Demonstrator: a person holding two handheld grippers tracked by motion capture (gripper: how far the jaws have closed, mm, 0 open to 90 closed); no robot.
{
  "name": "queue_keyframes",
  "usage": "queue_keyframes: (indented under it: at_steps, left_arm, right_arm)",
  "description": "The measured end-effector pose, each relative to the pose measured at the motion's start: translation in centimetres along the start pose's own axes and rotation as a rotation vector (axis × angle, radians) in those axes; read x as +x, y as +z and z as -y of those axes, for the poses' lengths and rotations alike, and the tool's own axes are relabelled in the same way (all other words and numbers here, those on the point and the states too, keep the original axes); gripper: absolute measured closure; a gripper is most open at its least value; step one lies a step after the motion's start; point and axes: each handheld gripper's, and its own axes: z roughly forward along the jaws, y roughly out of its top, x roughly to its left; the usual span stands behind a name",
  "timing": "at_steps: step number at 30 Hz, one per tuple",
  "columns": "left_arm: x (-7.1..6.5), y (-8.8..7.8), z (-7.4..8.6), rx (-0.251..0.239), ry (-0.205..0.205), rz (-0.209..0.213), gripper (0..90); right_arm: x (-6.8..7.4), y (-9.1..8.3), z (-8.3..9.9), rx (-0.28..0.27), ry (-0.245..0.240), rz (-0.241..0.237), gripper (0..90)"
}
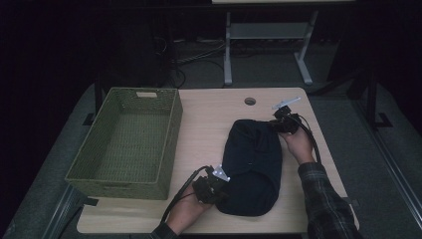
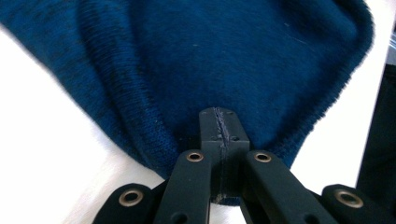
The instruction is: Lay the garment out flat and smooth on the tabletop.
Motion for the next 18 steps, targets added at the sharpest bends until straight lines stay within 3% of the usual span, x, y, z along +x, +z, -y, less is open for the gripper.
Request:
queue_keyframes:
  at_steps: [4, 5, 6, 8, 10, 12, 13, 14, 15, 18]
  left_arm:
    - [-0.5, 0.3, -0.2, -0.01, 0.017, 0.012, 90.0]
    - [-0.5, 0.2, -0.2, -0.018, 0.018, 0.015, 89.9]
    - [-0.4, 0.1, -0.2, -0.027, 0.015, 0.018, 89.9]
    - [-0.2, -0.5, -0.3, -0.062, 0.002, 0.025, 83.6]
    - [0.1, -1.2, -0.5, -0.093, -0.006, 0.008, 79.9]
    - [0.7, -2.0, -0.8, -0.123, -0.008, -0.011, 76.9]
    - [0.9, -2.2, -1.0, -0.138, -0.015, -0.024, 75.8]
    - [1.3, -2.5, -1.2, -0.139, -0.003, -0.043, 75.8]
    - [1.7, -2.7, -1.5, -0.144, -0.003, -0.059, 76.0]
    - [3.2, -3.0, -2.6, -0.162, -0.013, -0.113, 79.5]
  right_arm:
    - [0.7, 1.0, -0.4, -0.003, -0.026, -0.004, 78.7]
    - [0.8, 1.0, -0.4, -0.02, -0.021, -0.017, 68.4]
    - [0.8, 1.0, -0.4, -0.02, -0.021, -0.017, 68.4]
    - [0.9, 0.4, -0.3, -0.047, 0.003, -0.035, 58.4]
    - [1.0, -0.5, -0.2, -0.071, 0.008, -0.049, 56.9]
    - [1.2, -1.6, 0.3, -0.102, 0.033, -0.074, 58.4]
    - [1.4, -2.4, 1.0, -0.113, 0.033, -0.088, 65.0]
    - [1.4, -2.4, 1.0, -0.113, 0.033, -0.088, 65.0]
    - [1.6, -3.0, 1.8, -0.112, 0.029, -0.107, 74.8]
    - [1.8, -3.3, 2.6, -0.102, 0.026, -0.121, 81.0]
